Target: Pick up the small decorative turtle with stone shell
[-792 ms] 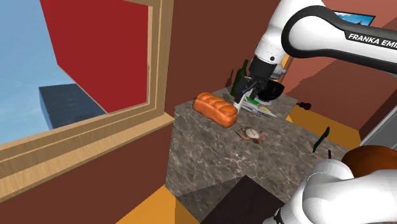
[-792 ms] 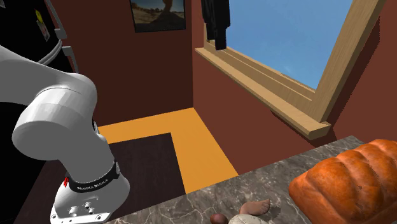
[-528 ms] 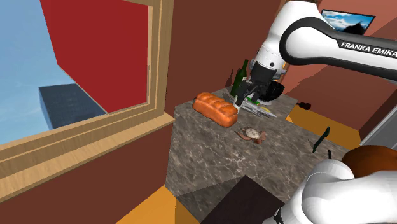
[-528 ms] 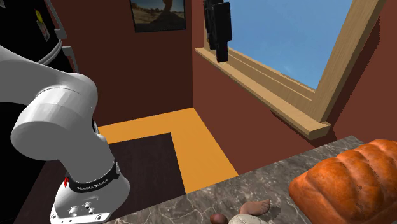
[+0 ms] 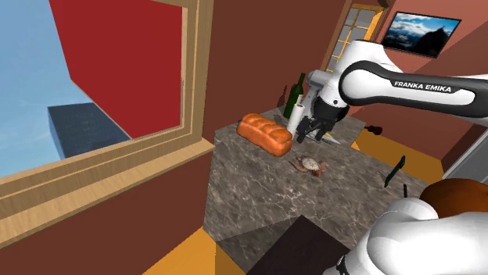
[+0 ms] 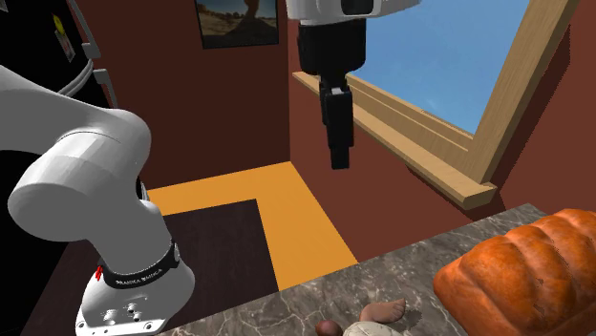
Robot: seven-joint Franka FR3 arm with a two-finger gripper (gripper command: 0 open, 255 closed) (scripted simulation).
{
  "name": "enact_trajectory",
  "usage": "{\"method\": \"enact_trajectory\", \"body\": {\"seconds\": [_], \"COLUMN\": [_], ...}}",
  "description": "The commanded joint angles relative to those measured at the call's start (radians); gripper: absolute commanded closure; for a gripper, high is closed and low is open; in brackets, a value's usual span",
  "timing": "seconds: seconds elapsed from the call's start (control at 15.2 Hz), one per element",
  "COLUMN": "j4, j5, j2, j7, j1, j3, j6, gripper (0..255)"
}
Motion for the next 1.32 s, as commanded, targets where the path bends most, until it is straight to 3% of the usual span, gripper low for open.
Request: {"method": "enact_trajectory", "body": {"seconds": [0.0,0.92,1.25], "j4": [-0.040,-0.219,-0.245], "j5": [-0.015,-0.121,-0.124], "j2": [0.006,0.200,0.260], "j7": [-0.005,-0.084,-0.099], "j1": [-0.025,-0.200,-0.205], "j3": [-0.029,-0.283,-0.318], "j6": [0.047,0.417,0.502], "gripper": [0,0,0]}}
